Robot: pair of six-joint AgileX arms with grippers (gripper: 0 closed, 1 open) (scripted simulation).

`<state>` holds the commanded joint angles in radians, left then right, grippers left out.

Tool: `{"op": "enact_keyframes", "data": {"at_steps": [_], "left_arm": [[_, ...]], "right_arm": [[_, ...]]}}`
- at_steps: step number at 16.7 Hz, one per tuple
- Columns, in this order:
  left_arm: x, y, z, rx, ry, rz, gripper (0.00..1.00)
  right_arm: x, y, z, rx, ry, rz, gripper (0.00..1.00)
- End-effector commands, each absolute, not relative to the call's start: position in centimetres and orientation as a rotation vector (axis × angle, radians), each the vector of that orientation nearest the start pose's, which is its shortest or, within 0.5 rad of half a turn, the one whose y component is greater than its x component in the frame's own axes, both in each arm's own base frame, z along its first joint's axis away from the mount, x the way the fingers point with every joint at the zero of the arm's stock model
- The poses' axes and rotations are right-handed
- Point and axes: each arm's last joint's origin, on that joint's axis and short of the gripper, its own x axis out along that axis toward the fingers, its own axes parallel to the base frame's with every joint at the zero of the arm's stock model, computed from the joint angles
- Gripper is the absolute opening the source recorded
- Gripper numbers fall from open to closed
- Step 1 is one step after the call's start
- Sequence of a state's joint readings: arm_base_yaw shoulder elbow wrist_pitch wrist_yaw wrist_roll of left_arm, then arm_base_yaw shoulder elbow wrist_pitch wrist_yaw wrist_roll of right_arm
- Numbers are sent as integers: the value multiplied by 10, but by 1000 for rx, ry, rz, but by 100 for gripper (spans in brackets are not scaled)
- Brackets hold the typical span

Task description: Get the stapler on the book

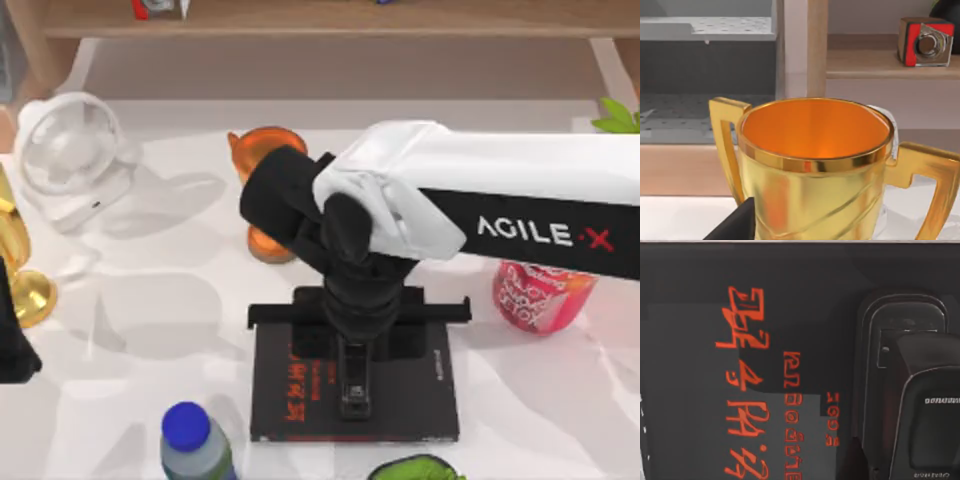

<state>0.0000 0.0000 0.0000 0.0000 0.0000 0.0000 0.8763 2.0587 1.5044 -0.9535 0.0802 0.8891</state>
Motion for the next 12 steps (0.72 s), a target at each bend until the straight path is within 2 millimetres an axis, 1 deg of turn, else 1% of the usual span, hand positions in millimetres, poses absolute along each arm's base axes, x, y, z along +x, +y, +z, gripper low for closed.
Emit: {"op": "enact_keyframes", "data": {"at_steps": [6,7,12], "left_arm": [[106,-1,160,0,0,0,100],[106,-1,160,0,0,0,100],[106,-1,160,0,0,0,100]], "right_arm": [[252,305,156,5,1470,-6,98],[252,305,156,5,1470,-6,100],[252,305,156,5,1470,-6,100]]}}
